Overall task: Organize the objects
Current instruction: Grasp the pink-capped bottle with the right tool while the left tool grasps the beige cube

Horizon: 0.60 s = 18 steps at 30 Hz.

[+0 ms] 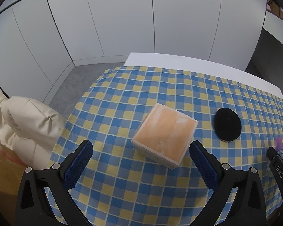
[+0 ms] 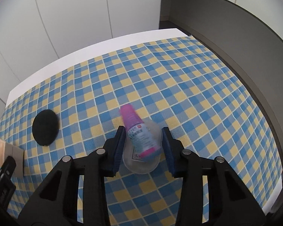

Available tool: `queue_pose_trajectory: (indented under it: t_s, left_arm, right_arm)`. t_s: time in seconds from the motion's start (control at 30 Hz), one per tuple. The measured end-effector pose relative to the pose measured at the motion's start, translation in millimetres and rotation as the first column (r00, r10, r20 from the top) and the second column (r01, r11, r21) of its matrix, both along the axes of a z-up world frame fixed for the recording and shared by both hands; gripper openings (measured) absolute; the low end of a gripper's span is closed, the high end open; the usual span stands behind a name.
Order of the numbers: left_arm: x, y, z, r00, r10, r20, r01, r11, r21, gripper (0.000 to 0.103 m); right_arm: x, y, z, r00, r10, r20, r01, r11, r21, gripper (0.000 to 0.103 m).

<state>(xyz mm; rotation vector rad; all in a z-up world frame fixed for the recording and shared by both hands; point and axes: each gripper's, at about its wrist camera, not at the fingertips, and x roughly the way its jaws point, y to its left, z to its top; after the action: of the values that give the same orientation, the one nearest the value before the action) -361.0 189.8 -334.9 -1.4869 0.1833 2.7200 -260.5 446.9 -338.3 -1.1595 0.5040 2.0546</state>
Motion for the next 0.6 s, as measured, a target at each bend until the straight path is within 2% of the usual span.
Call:
queue_pose_trajectory:
  t_s: [0.27, 0.5, 0.6]
  left_arm:
    - [6, 6, 6, 1.0, -0.022, -0.014, 0.022, 1.0, -0.014, 0.102]
    - [-5, 8, 5, 1.0, -0.03, -0.007, 0.03, 0.999, -0.02, 0.102]
    - [-8, 9, 3, 0.999, -0.04, -0.029, 0.04, 0.999, -0.023, 0.094]
  right_arm:
    - [9, 2, 7, 0.997, 0.075, -0.004, -0.074, 0.996, 0.049, 0.041]
    - [9, -6, 16, 0.971, 0.239, -0.015, -0.238, 0.969, 0.062, 0.04]
    - [7, -11, 15, 0.962, 0.273, -0.001, -0.273, 0.96, 0.061, 0.04]
